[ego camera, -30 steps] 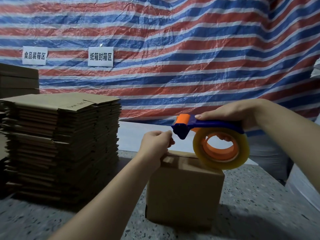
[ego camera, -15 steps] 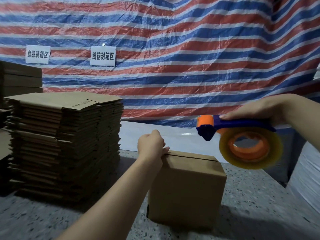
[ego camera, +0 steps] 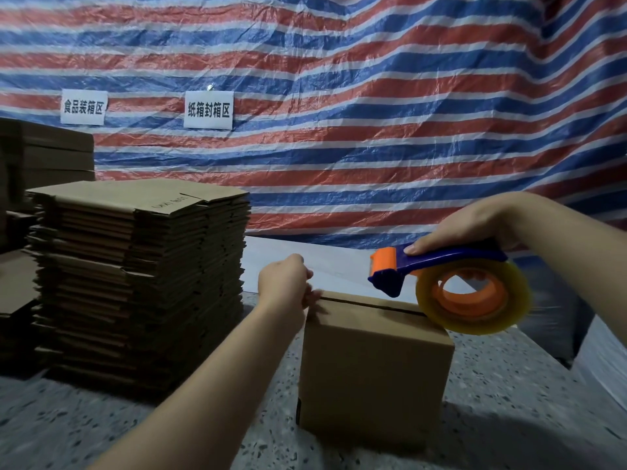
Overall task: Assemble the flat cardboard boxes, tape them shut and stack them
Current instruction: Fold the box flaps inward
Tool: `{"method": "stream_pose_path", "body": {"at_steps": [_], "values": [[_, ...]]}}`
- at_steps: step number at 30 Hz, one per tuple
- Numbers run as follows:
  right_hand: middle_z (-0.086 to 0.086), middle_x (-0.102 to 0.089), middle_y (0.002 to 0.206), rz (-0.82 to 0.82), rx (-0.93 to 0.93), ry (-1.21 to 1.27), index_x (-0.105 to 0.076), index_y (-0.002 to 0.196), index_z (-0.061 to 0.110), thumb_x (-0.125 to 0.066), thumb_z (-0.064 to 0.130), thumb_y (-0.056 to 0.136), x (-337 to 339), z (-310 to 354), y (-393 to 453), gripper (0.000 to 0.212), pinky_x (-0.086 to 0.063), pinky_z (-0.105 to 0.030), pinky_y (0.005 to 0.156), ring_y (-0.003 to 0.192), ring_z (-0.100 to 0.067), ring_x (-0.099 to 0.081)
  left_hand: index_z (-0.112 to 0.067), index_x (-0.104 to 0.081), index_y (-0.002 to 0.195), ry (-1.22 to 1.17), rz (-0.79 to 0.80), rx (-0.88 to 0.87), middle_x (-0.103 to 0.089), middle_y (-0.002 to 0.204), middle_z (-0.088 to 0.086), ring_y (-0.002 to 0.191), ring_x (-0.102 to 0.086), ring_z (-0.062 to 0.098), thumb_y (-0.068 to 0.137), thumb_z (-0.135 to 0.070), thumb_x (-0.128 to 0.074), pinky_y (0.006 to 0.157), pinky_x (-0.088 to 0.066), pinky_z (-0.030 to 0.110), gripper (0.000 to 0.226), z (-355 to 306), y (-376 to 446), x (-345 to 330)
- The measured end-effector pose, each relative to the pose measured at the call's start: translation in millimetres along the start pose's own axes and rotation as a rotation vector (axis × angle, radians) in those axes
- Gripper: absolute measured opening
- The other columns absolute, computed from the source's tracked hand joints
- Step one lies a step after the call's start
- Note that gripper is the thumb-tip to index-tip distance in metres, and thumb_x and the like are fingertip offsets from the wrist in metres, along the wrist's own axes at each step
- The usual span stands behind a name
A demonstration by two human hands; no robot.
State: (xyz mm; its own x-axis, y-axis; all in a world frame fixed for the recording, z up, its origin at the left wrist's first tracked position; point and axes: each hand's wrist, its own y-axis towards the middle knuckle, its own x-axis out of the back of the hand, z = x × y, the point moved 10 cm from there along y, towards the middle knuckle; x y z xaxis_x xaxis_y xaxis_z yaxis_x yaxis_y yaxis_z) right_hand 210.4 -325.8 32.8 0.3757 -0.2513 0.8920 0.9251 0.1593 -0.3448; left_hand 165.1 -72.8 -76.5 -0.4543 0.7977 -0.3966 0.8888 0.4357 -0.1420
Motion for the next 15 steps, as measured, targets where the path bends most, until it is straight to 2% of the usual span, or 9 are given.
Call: {"method": "stream_pose_path", "body": {"at_steps": [1,3,5,8,10,12,15], "values": [[-0.012,-0.077,0.086,-0.001,0.007,-0.005,-0.066,0.112,0.009,-0.077,0.070,0.051,0.5,1.0,2.7,0.087,-0.057,-0.029,0.057,0.065,-0.019,-0.072,-0.005,-0.065,0.090,0.172,-0.036,-0.082,-0.059,0.085,0.010,0.066,-0.052,0.020,0.095,-0.013,-0.047,0.056,-0.046,0.032,0.020,-8.8,0.7,11.8],[-0.012,-0.077,0.086,-0.008,0.008,-0.021,-0.066,0.111,0.008,-0.077,0.071,0.048,0.8,4.2,4.1,0.089,-0.057,-0.029,0.057,0.066,-0.019,-0.073,-0.008,-0.066,0.076,0.416,-0.032,-0.243,-0.054,0.071,0.006,0.058,-0.043,0.018,0.093,-0.022,-0.053,0.054,-0.034,0.028,0.025,-18.8,6.3,25.8],[-0.012,-0.077,0.085,-0.004,-0.001,-0.034,-0.067,0.110,0.008,-0.077,0.070,0.049,-0.2,7.1,6.4,0.088,-0.057,-0.028,0.056,0.065,-0.020,-0.073,-0.008,-0.066,0.070,0.501,-0.011,-0.315,-0.052,0.059,0.001,0.050,-0.040,0.016,0.092,-0.026,-0.055,0.052,-0.030,0.026,0.031,-20.7,4.9,32.6],[-0.012,-0.077,0.080,0.001,-0.014,-0.085,-0.068,0.107,0.006,-0.076,0.069,0.058,-1.6,13.9,6.6,0.079,-0.056,-0.027,0.053,0.062,-0.021,-0.073,-0.007,-0.062,0.067,0.543,0.003,-0.303,-0.046,0.047,-0.005,0.046,-0.036,0.013,0.092,-0.026,-0.056,0.047,-0.028,0.024,0.032,-11.3,10.1,37.4],[-0.012,-0.076,0.075,0.001,-0.031,-0.114,-0.069,0.103,0.004,-0.074,0.067,0.065,-2.4,18.5,6.3,0.074,-0.055,-0.027,0.052,0.059,-0.022,-0.072,-0.007,-0.059,0.066,0.503,0.009,-0.268,-0.048,0.053,-0.002,0.049,-0.037,0.015,0.093,-0.028,-0.057,0.047,-0.028,0.024,0.034,-3.5,13.2,39.8],[-0.012,-0.075,0.073,0.000,-0.043,-0.157,-0.069,0.101,0.003,-0.074,0.067,0.064,-4.0,24.0,5.4,0.074,-0.055,-0.026,0.051,0.058,-0.023,-0.072,-0.007,-0.062,0.068,0.449,0.027,-0.242,-0.056,0.060,-0.001,0.048,-0.039,0.014,0.092,-0.038,-0.063,0.047,-0.030,0.023,0.040,4.9,16.3,42.0],[-0.011,-0.075,0.072,0.013,-0.049,-0.205,-0.069,0.100,0.004,-0.074,0.066,0.061,-6.8,31.3,5.7,0.074,-0.055,-0.026,0.051,0.058,-0.022,-0.072,-0.007,-0.066,0.074,0.420,0.020,-0.227,-0.053,0.044,-0.011,0.038,-0.039,0.007,0.083,-0.049,-0.073,0.038,-0.031,0.019,0.044,8.2,16.3,45.4]]}}
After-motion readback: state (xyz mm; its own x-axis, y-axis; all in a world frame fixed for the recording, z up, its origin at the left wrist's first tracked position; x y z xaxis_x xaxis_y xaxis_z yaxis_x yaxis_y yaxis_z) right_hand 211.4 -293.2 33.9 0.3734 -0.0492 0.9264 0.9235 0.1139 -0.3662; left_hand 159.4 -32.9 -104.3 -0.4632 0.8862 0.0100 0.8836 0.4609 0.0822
